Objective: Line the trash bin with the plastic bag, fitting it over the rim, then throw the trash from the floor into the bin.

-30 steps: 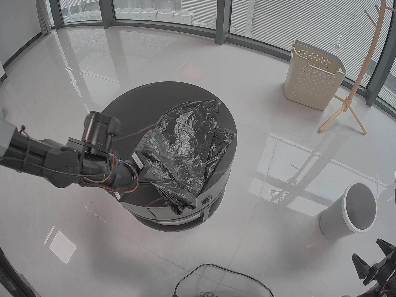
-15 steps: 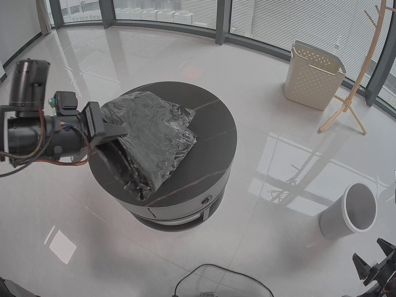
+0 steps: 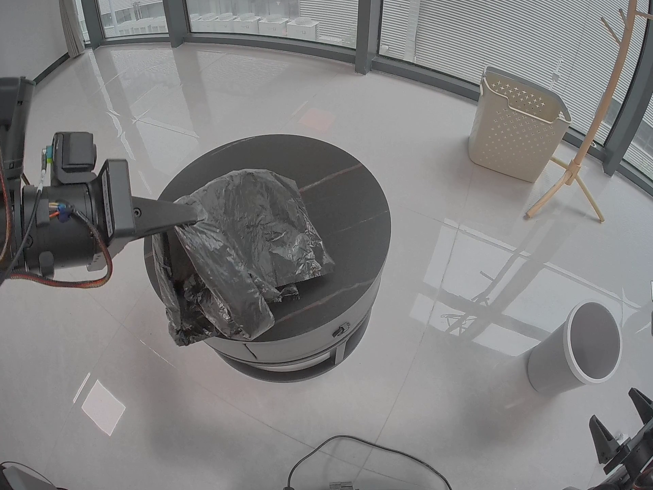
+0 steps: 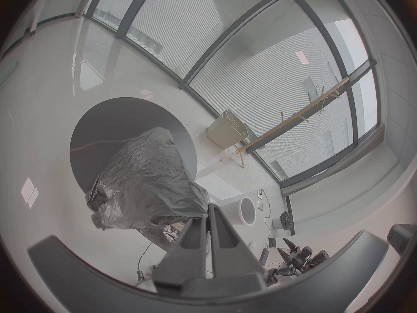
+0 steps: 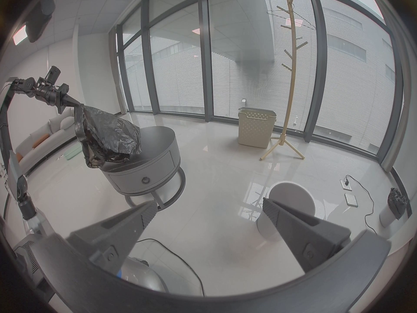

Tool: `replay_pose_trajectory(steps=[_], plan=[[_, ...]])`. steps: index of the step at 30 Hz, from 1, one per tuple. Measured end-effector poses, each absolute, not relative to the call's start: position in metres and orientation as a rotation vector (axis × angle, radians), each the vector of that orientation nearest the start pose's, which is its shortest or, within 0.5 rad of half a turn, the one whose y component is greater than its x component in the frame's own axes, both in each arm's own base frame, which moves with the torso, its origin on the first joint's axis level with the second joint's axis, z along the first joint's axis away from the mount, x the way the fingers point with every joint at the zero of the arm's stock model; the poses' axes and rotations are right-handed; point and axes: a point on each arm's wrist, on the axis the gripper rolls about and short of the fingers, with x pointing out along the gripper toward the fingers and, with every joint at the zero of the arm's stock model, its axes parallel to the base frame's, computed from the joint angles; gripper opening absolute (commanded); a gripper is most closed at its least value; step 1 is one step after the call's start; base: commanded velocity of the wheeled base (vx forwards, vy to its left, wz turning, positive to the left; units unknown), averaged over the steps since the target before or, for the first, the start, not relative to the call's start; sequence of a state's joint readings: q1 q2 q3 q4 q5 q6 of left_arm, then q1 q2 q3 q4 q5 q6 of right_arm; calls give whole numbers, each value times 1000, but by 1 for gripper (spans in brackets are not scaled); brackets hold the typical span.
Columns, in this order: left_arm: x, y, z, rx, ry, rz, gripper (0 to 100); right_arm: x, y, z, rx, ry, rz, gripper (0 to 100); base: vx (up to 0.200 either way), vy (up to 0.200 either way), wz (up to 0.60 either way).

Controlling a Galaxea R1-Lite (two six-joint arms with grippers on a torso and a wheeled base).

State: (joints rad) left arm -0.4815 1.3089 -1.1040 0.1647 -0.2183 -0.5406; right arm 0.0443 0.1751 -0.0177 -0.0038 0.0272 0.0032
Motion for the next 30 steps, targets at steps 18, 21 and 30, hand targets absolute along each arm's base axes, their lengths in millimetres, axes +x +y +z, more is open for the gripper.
replay_pose_trajectory(steps=[18, 21, 30], plan=[[216, -102, 281, -454, 451, -528, 0, -16, 0, 83, 1, 85, 96, 100, 0, 0, 0], [229, -103, 278, -453, 422, -502, 0, -15, 0, 83, 1, 94, 87, 100, 0, 0, 0], [245, -115, 266, -436, 453, -485, 0, -8, 0, 84, -5, 178, 60, 100, 0, 0, 0]])
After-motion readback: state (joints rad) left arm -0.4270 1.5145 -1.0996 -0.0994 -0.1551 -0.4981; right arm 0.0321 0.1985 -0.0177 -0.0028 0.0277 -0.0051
